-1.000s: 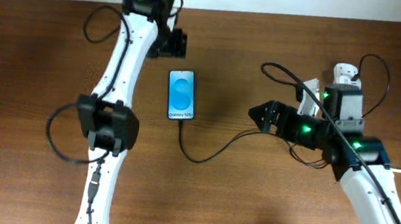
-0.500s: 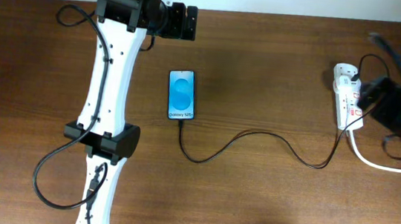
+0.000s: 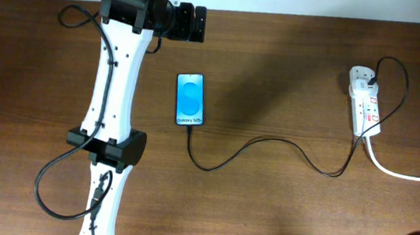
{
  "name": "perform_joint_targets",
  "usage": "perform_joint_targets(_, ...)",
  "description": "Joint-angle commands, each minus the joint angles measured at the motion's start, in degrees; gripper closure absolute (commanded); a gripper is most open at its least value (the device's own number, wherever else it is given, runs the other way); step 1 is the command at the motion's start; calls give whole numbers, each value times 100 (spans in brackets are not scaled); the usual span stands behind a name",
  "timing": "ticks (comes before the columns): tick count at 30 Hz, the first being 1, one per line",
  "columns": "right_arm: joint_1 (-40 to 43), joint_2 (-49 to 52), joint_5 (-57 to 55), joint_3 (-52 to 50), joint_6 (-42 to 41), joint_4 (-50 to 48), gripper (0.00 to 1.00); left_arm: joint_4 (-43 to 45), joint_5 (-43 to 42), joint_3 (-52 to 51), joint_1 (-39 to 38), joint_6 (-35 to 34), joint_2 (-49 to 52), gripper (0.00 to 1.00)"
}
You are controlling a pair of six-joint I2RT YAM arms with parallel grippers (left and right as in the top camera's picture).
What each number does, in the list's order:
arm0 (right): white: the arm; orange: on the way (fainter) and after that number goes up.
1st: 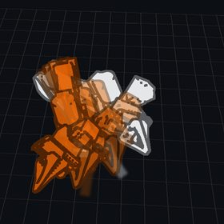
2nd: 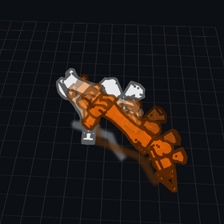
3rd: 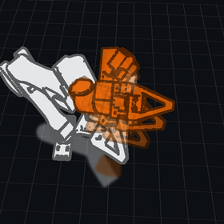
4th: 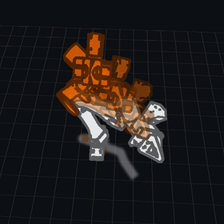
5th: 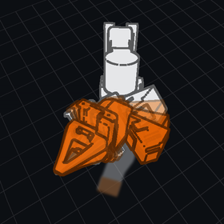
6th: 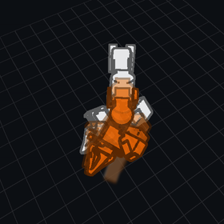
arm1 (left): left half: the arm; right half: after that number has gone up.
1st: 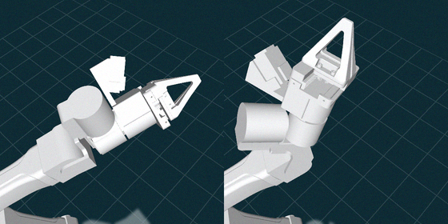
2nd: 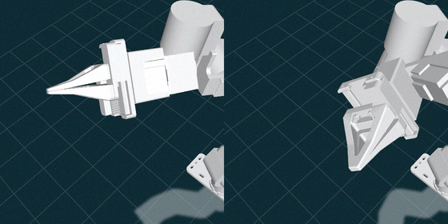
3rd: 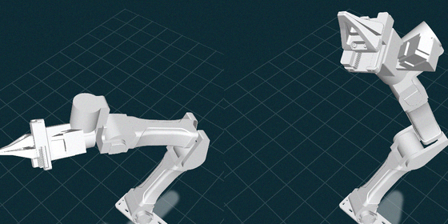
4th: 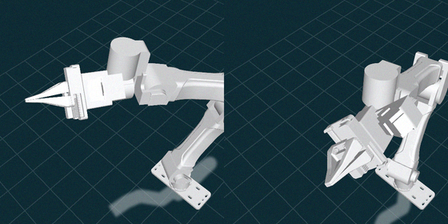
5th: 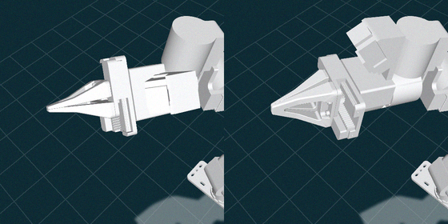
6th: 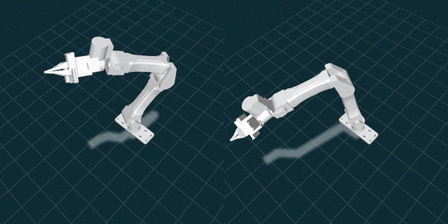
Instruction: Plug charger to phone and switch on socket
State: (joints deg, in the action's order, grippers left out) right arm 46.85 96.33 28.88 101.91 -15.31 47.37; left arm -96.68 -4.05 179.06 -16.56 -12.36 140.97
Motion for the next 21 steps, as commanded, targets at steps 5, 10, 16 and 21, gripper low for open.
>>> perform_joint_targets(5,0,1814,70,133,-61,-111,2,-2,-17,55,-17,70,-170,1)
perform_joint_targets(10,-304,2435,-275,127,-11,-157,1,-2,-17,55,-17,70,-170,1)
perform_joint_targets(16,-1021,2953,-1051,114,50,-133,2,-2,-17,55,-17,70,-170,1)
perform_joint_targets(21,-1351,3244,-1360,105,164,-116,1,-2,-17,55,-17,70,-170,1)
